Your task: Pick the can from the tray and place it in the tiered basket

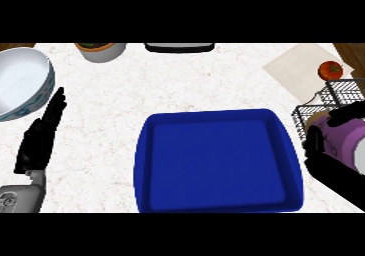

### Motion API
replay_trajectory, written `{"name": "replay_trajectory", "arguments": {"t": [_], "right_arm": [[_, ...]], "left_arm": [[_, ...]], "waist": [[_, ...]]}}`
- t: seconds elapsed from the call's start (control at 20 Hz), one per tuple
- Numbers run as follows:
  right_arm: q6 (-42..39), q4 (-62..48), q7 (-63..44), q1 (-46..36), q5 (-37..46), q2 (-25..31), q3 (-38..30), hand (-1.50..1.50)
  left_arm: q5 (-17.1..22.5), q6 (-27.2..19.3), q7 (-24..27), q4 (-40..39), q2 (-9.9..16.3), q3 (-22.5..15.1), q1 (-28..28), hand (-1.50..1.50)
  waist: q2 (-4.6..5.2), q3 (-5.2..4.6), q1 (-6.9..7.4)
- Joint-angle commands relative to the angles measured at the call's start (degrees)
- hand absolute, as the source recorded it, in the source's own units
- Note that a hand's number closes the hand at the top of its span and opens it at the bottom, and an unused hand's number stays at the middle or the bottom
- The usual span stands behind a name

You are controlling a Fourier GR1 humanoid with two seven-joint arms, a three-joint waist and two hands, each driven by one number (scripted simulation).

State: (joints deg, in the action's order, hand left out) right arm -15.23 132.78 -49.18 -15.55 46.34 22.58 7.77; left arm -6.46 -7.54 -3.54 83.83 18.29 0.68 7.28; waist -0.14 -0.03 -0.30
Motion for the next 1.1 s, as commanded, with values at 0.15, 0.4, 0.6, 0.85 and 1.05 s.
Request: {"name": "replay_trajectory", "arguments": {"t": [0.15, 0.4, 0.6, 0.85, 1.05], "right_arm": [[-5.50, -1.86, 4.35, -5.52, -18.53, 0.39, -15.32, 1.50], [-7.74, -11.65, 14.30, -6.70, -14.66, 7.89, -19.17, 1.50], [-1.68, -21.72, 21.23, -7.34, -3.23, 10.84, -16.45, 1.50], [0.72, -32.77, 27.29, -9.07, 1.92, 18.06, -20.00, 1.50], [6.44, -42.55, 36.67, -7.69, 3.24, 19.23, -22.15, 1.50]], "left_arm": [[-0.62, 0.77, 0.07, 0.25, 0.14, 0.73, 0.00, 0.00], [-0.93, 0.98, -0.09, -2.17, -1.59, 1.36, 2.76, 0.00], [-1.07, 1.87, -0.13, -0.81, -0.88, 1.38, 1.72, 0.00], [-1.86, 1.43, -0.48, 4.55, -2.04, -0.20, -2.55, 0.00], [-1.89, 2.10, -1.71, 4.01, -2.10, 0.53, -1.71, 0.00]], "waist": [[0.06, 0.05, 0.17], [0.17, 0.03, 0.29], [0.36, 0.04, 0.94], [0.27, 0.06, 1.64], [0.27, 0.08, 1.09]]}}
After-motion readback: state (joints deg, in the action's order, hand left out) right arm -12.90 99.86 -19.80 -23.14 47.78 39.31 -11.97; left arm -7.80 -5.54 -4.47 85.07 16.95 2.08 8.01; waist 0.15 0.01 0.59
